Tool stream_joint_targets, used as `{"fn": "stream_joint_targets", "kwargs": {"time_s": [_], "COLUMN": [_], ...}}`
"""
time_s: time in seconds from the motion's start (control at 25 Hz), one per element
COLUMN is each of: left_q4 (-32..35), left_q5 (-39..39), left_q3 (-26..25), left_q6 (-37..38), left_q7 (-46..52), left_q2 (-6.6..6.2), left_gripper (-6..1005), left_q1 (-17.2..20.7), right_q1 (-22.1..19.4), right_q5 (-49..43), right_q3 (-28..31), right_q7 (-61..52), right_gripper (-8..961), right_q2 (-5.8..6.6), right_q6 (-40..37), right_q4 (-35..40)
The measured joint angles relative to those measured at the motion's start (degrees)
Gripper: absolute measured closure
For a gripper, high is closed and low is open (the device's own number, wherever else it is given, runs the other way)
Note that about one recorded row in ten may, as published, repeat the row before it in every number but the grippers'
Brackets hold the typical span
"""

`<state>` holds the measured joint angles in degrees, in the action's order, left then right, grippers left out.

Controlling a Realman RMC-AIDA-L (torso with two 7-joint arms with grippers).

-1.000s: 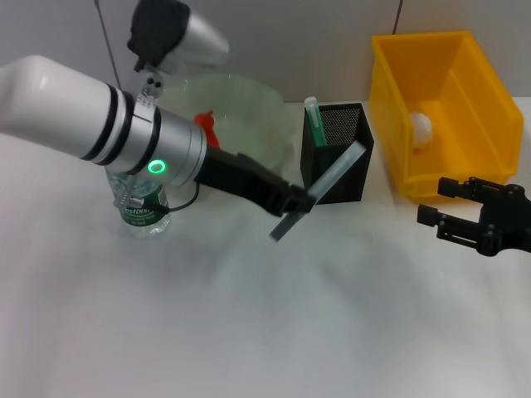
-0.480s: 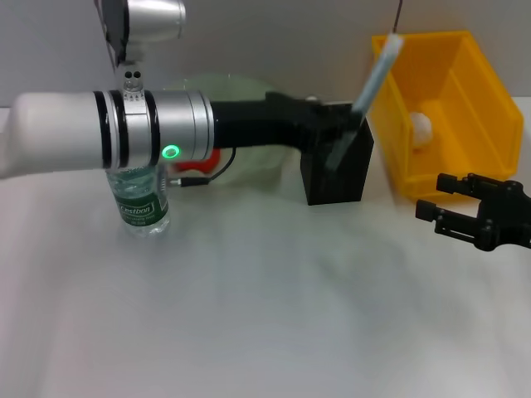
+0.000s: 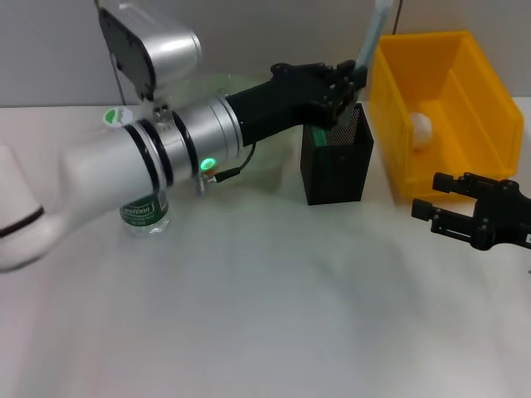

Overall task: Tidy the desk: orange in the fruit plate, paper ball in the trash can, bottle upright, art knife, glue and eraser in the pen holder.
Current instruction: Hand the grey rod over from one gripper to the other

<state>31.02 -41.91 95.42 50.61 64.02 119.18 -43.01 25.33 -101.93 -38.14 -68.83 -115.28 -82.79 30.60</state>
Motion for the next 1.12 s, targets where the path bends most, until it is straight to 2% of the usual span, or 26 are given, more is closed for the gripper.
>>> {"fn": "stream_joint_targets", "kwargs": {"time_s": [0.04,0.08,0.12,0.24,0.28,0.32,0.44,0.56,0.64,0.68,0.84,0.92,1.04,1.12], "left_q4": [-0.60,-0.60,-1.61,-2.48,-2.48,-3.12,-3.71,-3.74,-3.76,-3.76,-3.84,-4.00,-6.73,-7.64], "left_q5": [4.46,4.46,14.22,22.97,22.97,28.03,33.49,33.97,34.19,34.19,33.49,33.40,32.92,32.36], "left_q3": [2.58,2.58,7.83,12.53,12.53,15.06,17.84,18.09,18.33,18.33,19.63,20.07,22.56,22.95], "left_q6": [-0.81,-0.81,-2.27,-3.18,-3.18,-3.59,-3.60,-2.94,2.76,2.76,11.90,13.40,20.09,21.48], "left_q7": [-3.29,-3.29,-10.37,-17.15,-17.15,-20.75,-23.53,-23.66,-23.61,-23.61,-23.82,-23.75,-23.73,-23.82], "left_q2": [-0.01,-0.01,0.00,0.00,0.00,0.00,-0.01,0.00,-0.02,-0.02,-0.18,-0.28,-0.48,-0.43], "left_gripper": [871,871,871,871,871,871,871,872,872,872,872,872,872,872], "left_q1": [-0.10,-0.10,-0.22,-0.32,-0.32,-0.40,-0.03,0.49,3.94,3.94,9.89,10.82,13.60,13.97], "right_q1": [0.13,0.13,0.18,0.29,0.29,0.37,0.78,1.06,1.09,1.09,0.75,0.62,1.26,1.66], "right_q5": [0.02,0.02,0.03,0.05,0.05,0.06,0.09,0.21,0.26,0.26,0.26,0.26,0.26,0.26], "right_q3": [0.00,0.00,0.00,0.00,0.00,0.00,0.44,2.69,6.38,6.38,10.83,11.48,12.37,12.30], "right_q7": [0.00,0.00,0.00,0.01,0.01,0.01,0.01,0.01,0.01,0.01,-0.46,-0.95,-3.65,-4.37], "right_gripper": [287,287,287,287,286,286,287,287,287,287,286,286,290,295], "right_q2": [-0.05,-0.05,-0.13,-0.51,-0.51,-0.58,-0.80,-1.28,-1.53,-1.53,-0.66,-0.39,0.31,0.34], "right_q6": [0.01,0.01,0.01,0.02,0.02,0.04,0.12,-0.74,-3.94,-3.94,-11.98,-13.78,-19.35,-20.71], "right_q4": [-0.05,-0.05,-0.07,0.03,0.03,0.06,0.02,0.05,0.31,0.31,0.03,0.05,-0.01,-0.02]}}
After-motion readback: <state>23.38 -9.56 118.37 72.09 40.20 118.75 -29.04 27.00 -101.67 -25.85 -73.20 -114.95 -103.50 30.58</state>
